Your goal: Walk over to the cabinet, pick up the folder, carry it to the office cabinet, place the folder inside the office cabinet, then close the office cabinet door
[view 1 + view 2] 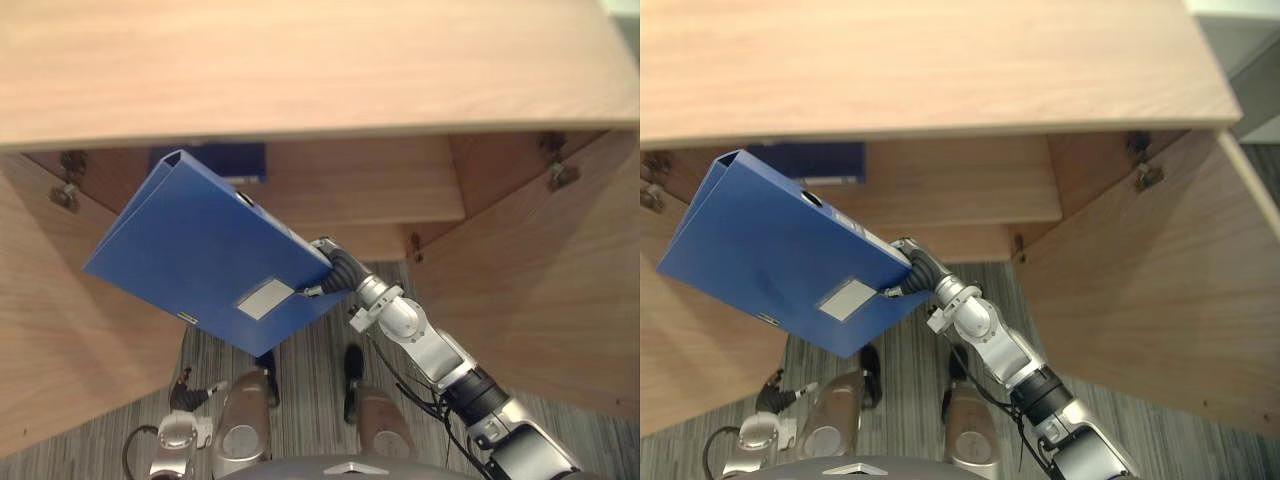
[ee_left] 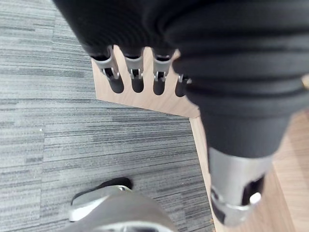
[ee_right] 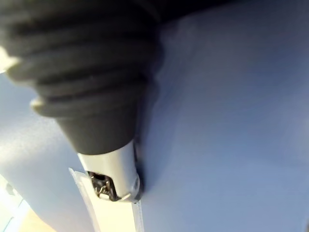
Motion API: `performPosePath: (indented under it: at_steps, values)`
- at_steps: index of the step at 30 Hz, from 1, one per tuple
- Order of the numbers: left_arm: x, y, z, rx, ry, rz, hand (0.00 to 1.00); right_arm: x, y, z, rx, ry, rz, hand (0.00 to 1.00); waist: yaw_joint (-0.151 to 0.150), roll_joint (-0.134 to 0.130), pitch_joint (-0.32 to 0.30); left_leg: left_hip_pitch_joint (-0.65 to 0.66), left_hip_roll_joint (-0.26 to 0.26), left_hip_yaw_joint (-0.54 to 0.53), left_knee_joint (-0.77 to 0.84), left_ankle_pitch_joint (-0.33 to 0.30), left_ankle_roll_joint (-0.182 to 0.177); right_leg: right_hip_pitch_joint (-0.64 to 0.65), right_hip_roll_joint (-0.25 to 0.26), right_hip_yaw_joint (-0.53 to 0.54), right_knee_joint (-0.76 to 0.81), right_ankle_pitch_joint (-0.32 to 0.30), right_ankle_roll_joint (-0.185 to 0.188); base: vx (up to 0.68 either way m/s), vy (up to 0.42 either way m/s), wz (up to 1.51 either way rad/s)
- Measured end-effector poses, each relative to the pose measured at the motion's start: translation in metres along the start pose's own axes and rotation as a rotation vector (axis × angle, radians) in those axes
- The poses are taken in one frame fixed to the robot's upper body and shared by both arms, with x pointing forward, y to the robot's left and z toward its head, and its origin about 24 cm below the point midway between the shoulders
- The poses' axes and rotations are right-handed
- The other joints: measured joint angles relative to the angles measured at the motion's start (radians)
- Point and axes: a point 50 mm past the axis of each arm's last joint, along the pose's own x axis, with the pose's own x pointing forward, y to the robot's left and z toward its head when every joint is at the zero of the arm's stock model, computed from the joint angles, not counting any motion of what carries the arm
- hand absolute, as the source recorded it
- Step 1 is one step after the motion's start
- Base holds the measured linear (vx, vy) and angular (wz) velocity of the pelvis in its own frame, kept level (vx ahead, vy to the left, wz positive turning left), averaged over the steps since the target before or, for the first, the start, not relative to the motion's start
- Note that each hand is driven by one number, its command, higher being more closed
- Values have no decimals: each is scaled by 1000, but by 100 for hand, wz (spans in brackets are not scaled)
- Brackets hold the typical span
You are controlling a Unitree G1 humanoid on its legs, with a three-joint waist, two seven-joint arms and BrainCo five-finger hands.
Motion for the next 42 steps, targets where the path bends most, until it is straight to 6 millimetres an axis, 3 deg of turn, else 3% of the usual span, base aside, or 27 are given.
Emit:
performPosePath:
  at_steps: [5, 10, 13, 19, 25, 31, 36, 42]
  values:
    - [10, -1, 33, -2, -101, 1, 0, 3, -2, -6, -134, 17, 49, 100, 6, 1, 79, -170, 12, -7, 122, -30, -10, -193, -12, 7, 168, -48, -6, -205, 48, 2]
    - [13, -6, 80, -62, -262, -8, 0, 7, -10, 7, -136, -36, 21, 100, 15, 5, 131, -358, 34, -10, 226, -34, -9, -398, -13, 12, 305, -74, -14, -136, -24, -4]
    - [13, -3, 107, -109, -355, -10, 0, 8, -29, 18, -19, -87, -76, 100, 26, 9, 154, -472, 56, -21, 283, -40, -5, -508, -7, 2, 365, -82, -21, -78, -50, -5]
    - [8, -1, 153, -198, -517, -27, 0, 4, -95, 27, 329, -188, -440, 100, 47, 7, 190, -642, 66, -38, 369, -37, 0, -693, -13, -3, 496, -115, -24, -19, -38, 5]
    - [3, 2, 168, -240, -582, -29, 0, -5, -136, 24, 525, -260, -639, 100, 51, 7, 190, -695, 75, -41, 401, -39, 3, -749, -9, -1, 532, -123, -25, 5, -2, -1]
    - [-6, -3, 183, -286, -652, -48, 0, -1, -177, 16, 653, -285, -779, 100, 55, 7, 190, -736, 80, -39, 404, -39, -5, -792, -10, -3, 540, -125, -29, -2, -1, -1]
    - [-12, -12, 190, -320, -681, -77, 0, 10, -214, 25, 753, -346, -849, 100, 55, 7, 190, -756, 82, -45, 402, -27, 2, -811, -10, -10, 542, -117, -34, 5, -2, 1]
    - [-11, -12, 189, -342, -669, -76, 0, 17, -242, 35, 843, -397, -937, 100, 55, 7, 190, -756, 79, -51, 383, -15, 1, -809, -12, -22, 530, -116, -36, 12, -11, 4]
